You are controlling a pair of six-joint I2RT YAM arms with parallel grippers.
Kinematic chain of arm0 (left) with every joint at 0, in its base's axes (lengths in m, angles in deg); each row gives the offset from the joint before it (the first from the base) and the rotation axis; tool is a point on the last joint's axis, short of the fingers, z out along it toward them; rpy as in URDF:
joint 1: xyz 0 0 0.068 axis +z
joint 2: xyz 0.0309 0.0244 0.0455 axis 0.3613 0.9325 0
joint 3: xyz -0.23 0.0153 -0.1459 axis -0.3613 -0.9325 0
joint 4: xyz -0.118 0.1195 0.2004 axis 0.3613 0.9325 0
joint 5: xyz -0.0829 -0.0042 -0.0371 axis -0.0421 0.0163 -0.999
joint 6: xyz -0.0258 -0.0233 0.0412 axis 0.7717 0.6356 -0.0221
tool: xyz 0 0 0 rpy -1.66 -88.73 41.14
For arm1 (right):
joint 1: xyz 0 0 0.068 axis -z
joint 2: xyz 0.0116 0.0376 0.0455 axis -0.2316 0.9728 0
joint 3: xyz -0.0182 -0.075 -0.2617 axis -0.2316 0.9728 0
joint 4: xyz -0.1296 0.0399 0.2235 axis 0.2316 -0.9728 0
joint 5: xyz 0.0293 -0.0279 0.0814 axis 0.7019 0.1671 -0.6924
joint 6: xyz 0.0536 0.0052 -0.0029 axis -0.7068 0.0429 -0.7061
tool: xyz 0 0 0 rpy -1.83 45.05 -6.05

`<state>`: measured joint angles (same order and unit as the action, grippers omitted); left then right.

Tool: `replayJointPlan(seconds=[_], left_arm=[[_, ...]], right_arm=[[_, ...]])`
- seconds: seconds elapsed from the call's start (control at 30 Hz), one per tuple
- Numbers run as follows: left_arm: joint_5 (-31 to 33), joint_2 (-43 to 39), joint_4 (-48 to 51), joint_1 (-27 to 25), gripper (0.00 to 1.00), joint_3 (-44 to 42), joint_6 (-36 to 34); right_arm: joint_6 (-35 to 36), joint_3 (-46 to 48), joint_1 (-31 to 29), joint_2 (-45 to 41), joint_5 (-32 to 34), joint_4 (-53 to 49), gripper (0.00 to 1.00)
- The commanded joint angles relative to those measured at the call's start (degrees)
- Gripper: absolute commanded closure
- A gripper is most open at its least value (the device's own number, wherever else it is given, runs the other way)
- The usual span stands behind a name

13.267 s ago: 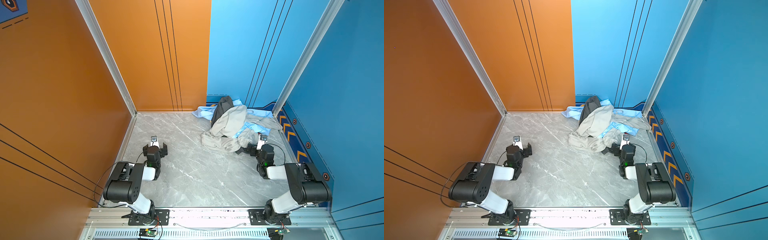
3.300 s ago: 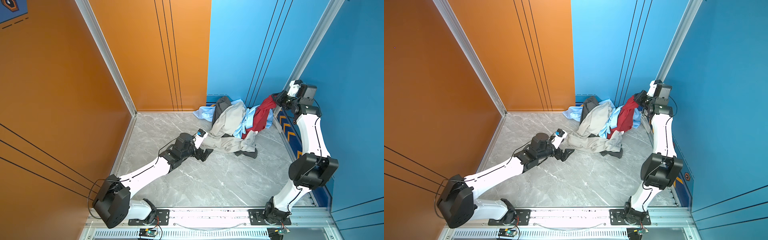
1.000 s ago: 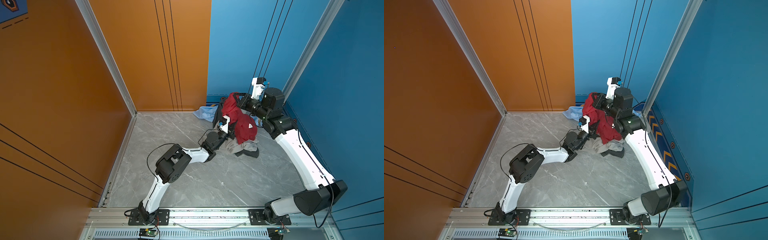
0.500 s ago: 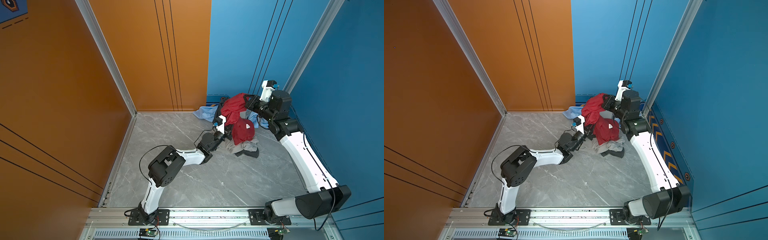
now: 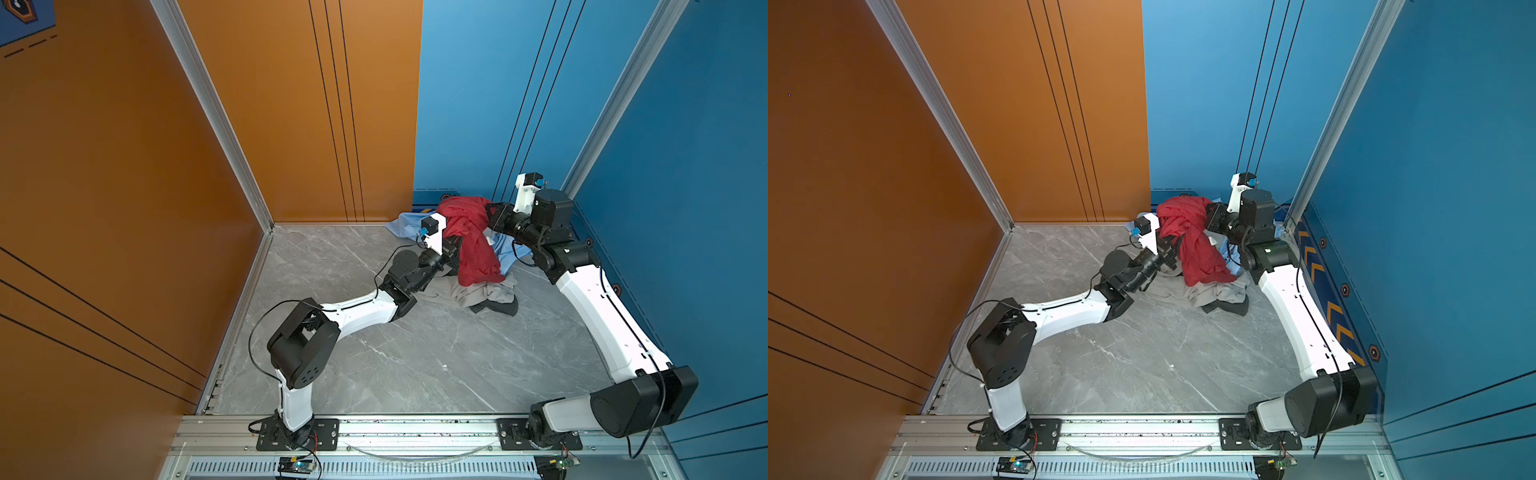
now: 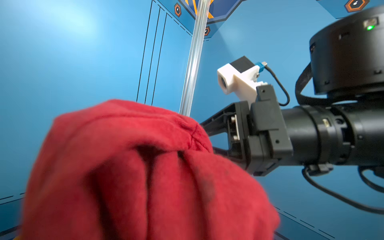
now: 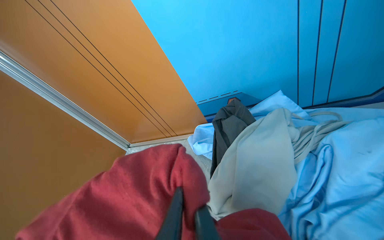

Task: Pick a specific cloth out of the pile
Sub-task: 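Swing the red sweatshirt toward the left gripper and grasp it with the left gripper, then carry the sweatshirt toward the orange wall with the left gripper while the right withdraws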

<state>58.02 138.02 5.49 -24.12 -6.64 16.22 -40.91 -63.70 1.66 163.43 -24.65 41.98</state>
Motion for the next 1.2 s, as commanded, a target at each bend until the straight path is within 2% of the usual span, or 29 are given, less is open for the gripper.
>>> replayJointPlan(seconds=[0.0,0.13,0.3,0.43,0.67,1.0,1.17], left_arm=[[-2.5,-6.3,4.8,2.8,1.0,1.8,1.2],[-6.2,-10.8,12.8,7.5,1.0,3.1,4.5],[-11.6,-15.7,21.1,13.7,1.0,4.1,7.7],[-14.6,-18.7,30.3,18.6,1.0,5.6,7.4],[-17.6,-23.0,38.5,29.0,1.0,3.9,6.7],[-13.3,-26.8,52.6,43.1,1.0,2.3,-4.9],[-10.1,-28.3,56.2,49.2,1.0,1.2,-6.3]], right_arm=[[3.0,1.6,-1.2,0.8,-1.9,0.5,0.76],[3.4,0.2,-2.5,2.1,-5.7,0.8,0.6],[5.0,-0.7,-4.6,3.0,-6.2,1.0,0.36],[6.2,0.0,-6.0,3.1,-5.9,2.2,0.25],[6.9,2.4,-7.3,3.3,-5.2,4.5,0.17],[7.2,5.1,-7.5,3.8,-5.7,7.3,0.13],[8.4,7.2,-7.6,3.5,-6.6,9.1,0.11]])
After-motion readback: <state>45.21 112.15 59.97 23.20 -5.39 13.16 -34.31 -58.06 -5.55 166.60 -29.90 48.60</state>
